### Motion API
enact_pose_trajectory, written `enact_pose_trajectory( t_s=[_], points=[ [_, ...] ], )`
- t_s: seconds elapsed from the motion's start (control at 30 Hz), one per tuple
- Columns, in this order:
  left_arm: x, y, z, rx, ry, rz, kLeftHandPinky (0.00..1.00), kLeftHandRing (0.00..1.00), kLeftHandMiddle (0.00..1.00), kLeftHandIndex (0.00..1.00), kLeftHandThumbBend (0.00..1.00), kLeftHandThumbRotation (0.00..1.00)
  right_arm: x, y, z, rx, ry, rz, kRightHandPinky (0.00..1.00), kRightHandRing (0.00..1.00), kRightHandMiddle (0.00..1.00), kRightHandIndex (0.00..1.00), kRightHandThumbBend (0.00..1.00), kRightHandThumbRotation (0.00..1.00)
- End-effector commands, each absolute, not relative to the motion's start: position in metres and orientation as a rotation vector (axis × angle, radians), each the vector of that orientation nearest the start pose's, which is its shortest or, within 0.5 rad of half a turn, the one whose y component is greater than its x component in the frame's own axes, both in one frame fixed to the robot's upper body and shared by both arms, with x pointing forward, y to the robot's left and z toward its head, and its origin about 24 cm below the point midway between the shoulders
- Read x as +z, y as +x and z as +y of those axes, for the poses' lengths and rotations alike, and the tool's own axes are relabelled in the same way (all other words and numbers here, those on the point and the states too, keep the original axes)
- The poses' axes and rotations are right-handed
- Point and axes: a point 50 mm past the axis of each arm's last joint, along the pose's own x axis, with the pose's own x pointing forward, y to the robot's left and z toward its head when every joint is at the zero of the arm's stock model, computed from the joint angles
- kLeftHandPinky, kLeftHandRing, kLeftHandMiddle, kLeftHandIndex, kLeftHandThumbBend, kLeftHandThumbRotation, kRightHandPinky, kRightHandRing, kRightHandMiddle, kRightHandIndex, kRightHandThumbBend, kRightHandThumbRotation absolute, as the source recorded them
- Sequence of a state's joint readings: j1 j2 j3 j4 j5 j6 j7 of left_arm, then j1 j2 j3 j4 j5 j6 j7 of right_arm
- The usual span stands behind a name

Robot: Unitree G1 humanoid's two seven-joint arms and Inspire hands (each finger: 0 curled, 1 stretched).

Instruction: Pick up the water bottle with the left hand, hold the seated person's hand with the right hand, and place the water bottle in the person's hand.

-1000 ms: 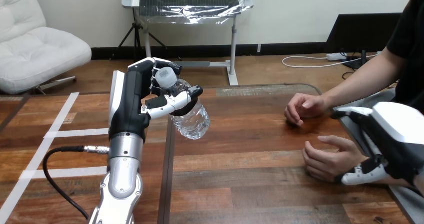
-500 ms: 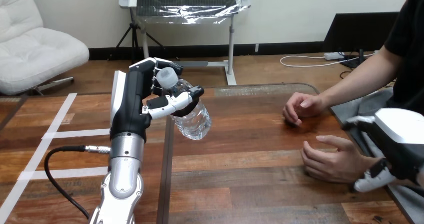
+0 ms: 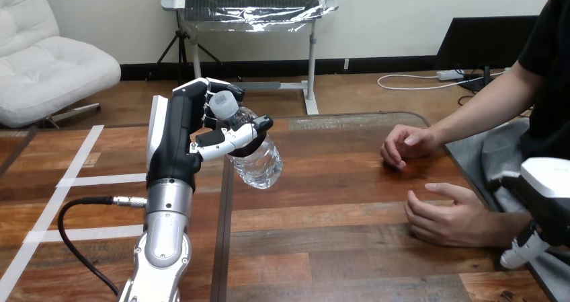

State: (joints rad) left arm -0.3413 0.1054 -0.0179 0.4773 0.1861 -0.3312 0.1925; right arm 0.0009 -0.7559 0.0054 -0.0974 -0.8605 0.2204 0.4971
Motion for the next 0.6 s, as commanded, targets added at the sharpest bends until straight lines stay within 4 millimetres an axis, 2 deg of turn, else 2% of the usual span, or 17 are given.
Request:
enact_pose_trajectory(
  t_s=[0.0,0.57],
  points=[
    [0.0846,0.3226,0.1488,0.063,0.253,-0.328,0.39,0.42,0.45,0.49,0.67,0.0,0.1121,0.2642,-0.2851,0.17,-1.604,0.407,0.83,0.9,0.89,0.86,0.83,0.0],
    [0.0856,0.323,0.1498,0.061,0.258,-0.331,0.4,0.42,0.45,0.49,0.67,0.0,0.1034,0.2702,-0.2945,0.222,-1.623,0.51,0.84,0.9,0.9,0.86,0.8,0.03]
  ],
)
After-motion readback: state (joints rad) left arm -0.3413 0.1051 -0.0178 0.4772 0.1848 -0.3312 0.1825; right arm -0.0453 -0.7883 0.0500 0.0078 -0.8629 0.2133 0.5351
